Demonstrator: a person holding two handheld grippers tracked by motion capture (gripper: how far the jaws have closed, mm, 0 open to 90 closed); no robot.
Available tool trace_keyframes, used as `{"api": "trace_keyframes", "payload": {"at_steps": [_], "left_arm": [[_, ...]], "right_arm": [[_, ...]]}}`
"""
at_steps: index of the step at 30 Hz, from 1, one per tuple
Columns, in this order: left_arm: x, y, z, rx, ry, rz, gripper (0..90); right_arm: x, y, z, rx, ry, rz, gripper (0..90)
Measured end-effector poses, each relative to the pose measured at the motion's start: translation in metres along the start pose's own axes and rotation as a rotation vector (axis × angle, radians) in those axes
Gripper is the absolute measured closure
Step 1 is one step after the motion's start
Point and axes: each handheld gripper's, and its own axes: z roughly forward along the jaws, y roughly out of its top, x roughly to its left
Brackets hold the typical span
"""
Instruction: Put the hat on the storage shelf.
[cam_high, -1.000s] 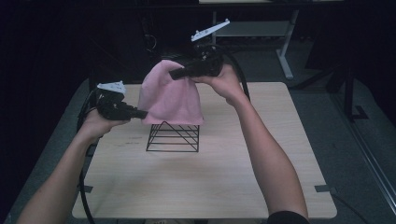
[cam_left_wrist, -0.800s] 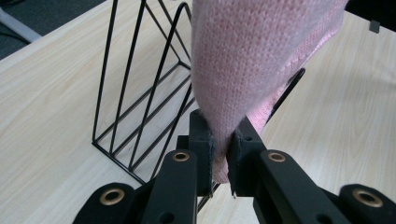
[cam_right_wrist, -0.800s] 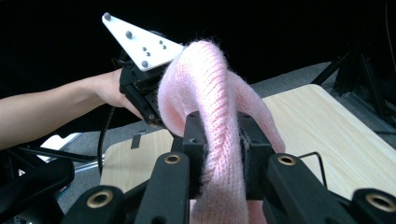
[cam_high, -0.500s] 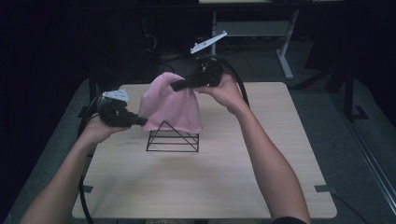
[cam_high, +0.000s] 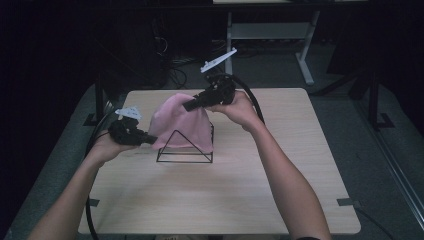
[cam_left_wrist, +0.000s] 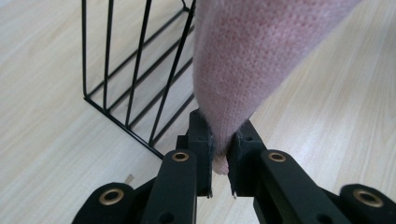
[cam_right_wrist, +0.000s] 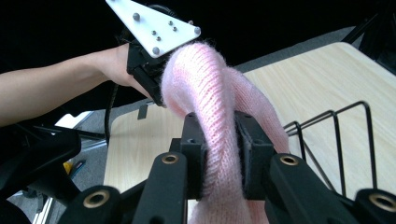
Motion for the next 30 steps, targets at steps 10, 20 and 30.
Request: {"api": "trace_keyframes", "payload": {"at_steps": [10,20,30], "left_arm": [[0.003,-0.011,0.014,0.037,-0.005,-0.008,81.2],[0.006,-0.02,0.025,0.082,0.001,-0.012,81.0],[0.006,-0.029,0.039,0.146,0.009,-0.003,81.0]], "right_arm": [[-0.003,-0.01,0.013,0.032,0.019,0.012,74.2],[-0.005,-0.022,0.025,0.074,0.037,0.035,72.2],[-0.006,-0.029,0.035,0.116,0.045,0.044,66.7]]}}
